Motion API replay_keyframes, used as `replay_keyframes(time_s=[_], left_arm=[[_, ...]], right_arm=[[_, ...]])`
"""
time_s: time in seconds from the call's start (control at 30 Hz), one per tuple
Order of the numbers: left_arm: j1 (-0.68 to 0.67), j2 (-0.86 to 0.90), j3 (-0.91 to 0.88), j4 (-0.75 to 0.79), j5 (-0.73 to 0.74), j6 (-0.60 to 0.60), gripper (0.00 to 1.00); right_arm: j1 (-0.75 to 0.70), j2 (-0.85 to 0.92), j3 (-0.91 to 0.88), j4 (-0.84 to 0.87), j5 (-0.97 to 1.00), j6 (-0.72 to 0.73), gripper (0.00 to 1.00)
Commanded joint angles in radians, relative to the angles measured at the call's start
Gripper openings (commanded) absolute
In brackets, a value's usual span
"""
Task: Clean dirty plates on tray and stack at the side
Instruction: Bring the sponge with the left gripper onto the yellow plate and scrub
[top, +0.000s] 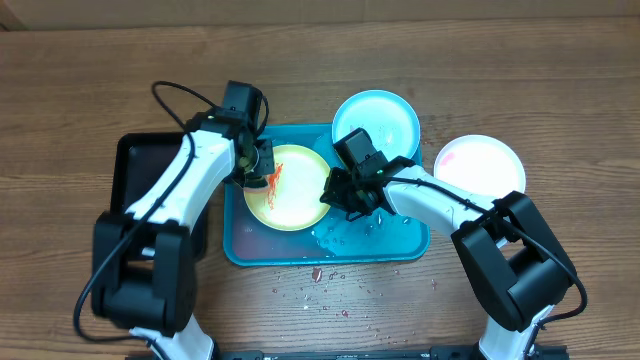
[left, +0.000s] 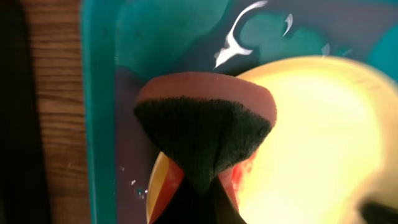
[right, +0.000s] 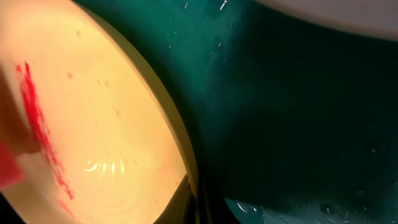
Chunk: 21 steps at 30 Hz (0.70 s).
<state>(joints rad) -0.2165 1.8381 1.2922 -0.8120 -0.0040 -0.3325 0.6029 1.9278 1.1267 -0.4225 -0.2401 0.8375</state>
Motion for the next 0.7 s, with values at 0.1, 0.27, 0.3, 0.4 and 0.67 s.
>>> replay_keyframes(time_s=[0.1, 0.27, 0.3, 0.4, 0.67], left_arm=[[-0.047, 0.146, -0.012, 0.005, 0.003, 0.168, 0.04], [-0.111, 0.229, -0.012, -0.017, 0.096, 0.293, 0.04], [-0.125, 0.237, -0.012, -0.025, 0.121, 0.315, 0.04], [-0.163, 0.243, -0.012, -0.052, 0.221, 0.413, 0.04], [-0.185, 0.241, -0.006, -0.105, 0.443, 0.616, 0.04]], right_arm=[[0.004, 0.018, 0.014, -0.009, 0.002, 0.008, 0.04], [0.004, 0.018, 0.014, -0.009, 0.002, 0.008, 0.04], [0.004, 0.018, 0.014, -0.009, 0.002, 0.008, 0.04], [0.004, 0.018, 0.014, -0.009, 0.002, 0.008, 0.04], [0.004, 0.018, 0.014, -0.009, 0.002, 0.008, 0.04]])
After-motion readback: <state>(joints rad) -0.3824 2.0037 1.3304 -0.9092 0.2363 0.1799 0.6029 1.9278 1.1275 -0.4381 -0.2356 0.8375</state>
